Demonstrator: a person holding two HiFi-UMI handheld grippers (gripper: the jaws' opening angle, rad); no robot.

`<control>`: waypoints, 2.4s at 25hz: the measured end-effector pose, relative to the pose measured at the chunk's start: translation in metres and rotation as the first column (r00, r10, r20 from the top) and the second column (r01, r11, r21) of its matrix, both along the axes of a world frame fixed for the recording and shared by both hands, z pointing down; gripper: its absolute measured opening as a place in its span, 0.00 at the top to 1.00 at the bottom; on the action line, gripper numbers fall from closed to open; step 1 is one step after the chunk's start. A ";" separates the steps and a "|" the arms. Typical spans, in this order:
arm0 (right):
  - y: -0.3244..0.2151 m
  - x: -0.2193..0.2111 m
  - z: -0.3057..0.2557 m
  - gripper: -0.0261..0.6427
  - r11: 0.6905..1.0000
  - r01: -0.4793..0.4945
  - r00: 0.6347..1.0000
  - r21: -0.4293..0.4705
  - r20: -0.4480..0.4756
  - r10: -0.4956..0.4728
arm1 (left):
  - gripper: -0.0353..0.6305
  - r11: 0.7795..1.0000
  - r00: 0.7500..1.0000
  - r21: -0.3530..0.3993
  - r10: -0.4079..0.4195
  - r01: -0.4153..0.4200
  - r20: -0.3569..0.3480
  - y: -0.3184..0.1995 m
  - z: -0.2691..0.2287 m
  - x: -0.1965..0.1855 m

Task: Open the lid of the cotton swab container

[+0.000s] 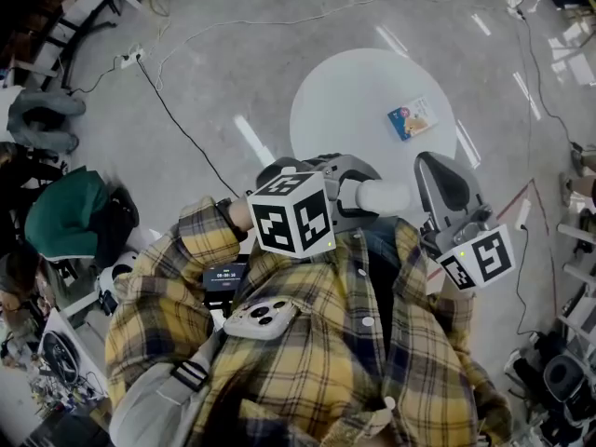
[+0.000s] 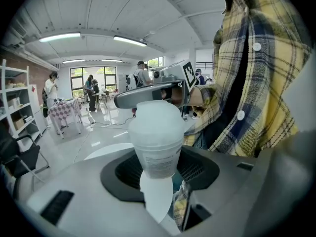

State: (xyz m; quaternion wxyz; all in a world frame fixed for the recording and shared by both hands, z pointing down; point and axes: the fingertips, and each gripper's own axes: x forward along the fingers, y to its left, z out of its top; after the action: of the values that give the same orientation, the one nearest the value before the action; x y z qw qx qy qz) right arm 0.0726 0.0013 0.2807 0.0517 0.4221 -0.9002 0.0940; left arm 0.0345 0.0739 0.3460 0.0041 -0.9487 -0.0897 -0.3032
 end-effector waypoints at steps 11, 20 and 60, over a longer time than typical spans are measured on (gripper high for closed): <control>0.001 0.001 -0.009 0.94 0.999 0.037 0.998 0.011 0.040 -0.037 | 0.63 1.000 1.000 -0.001 0.010 -0.010 0.010 -0.001 0.002 0.002; 0.008 -0.007 -0.024 0.94 0.992 0.124 0.987 0.026 0.100 -0.126 | 0.63 1.000 1.000 -0.003 0.025 -0.025 0.013 0.000 0.002 0.003; 0.058 -0.077 -0.007 0.61 0.808 0.590 0.807 0.000 -0.053 -0.589 | 0.63 0.993 0.993 -0.044 0.109 -0.110 -0.036 0.007 -0.019 0.007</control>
State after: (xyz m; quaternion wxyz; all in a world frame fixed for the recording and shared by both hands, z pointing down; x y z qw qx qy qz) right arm -0.0042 0.0593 0.2741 0.0975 0.1249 -0.9858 0.0550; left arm 0.0416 0.0813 0.3268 0.0004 -0.9471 -0.1485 -0.2845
